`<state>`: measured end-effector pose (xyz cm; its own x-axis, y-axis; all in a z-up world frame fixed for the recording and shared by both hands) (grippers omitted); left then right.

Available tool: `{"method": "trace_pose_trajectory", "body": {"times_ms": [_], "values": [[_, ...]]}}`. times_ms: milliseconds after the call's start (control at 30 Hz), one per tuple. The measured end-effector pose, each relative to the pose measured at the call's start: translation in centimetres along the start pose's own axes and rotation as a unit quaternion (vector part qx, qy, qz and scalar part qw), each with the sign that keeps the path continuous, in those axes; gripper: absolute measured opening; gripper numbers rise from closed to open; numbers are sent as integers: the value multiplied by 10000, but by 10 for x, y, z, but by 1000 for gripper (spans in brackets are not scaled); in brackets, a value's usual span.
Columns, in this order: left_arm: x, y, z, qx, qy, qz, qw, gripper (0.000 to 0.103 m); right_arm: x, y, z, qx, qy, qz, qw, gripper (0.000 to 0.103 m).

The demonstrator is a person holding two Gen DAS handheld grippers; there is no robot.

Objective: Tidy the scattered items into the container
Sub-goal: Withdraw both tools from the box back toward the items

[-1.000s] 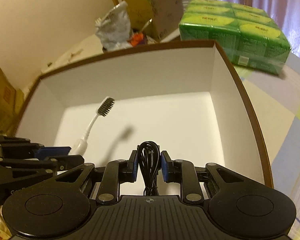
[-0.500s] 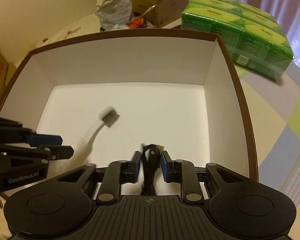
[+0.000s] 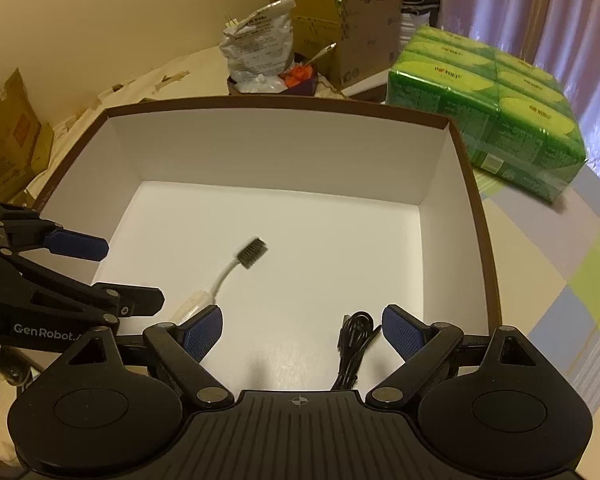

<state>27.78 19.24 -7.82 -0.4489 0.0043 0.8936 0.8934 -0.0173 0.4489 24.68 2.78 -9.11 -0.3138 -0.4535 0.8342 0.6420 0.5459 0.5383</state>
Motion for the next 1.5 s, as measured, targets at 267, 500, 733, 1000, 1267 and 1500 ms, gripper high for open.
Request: {"method": "trace_pose_trajectory", "body": {"times_ms": [267, 500, 733, 1000, 1267, 1500], "values": [[20, -8, -3, 78, 176, -156, 9997, 78, 27, -10, 9, 73, -156, -208, 9996, 92], [46, -17, -8, 78, 204, -365, 9991, 83, 56, -20, 13, -40, -169, -490, 9986, 92], [72, -31, -16, 89, 197, -531, 9984, 89, 82, -34, 19, -93, -163, -658, 9977, 92], [98, -52, -28, 63, 258, -634, 9976, 93, 109, -60, 22, -220, -125, -779, 9966, 92], [112, -71, -43, 27, 194, -632, 9978, 94, 131, -82, 26, -265, -138, -885, 9956, 92], [122, -90, -58, -66, 131, -653, 9978, 95, 148, -104, 26, -326, -232, -985, 9943, 92]]}}
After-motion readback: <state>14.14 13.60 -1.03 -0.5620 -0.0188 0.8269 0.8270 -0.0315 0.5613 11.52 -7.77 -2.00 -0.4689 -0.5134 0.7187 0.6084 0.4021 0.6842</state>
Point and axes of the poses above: each gripper's, at about its wrist camera, not at the fingertips, and x roughly against the way its jaws point, z to its left, y to its top, the point moved 2 cm from there along -x, roughly the way its jaws point, and after that the axes turned 3 degrees about y, right-handed, at the moved point
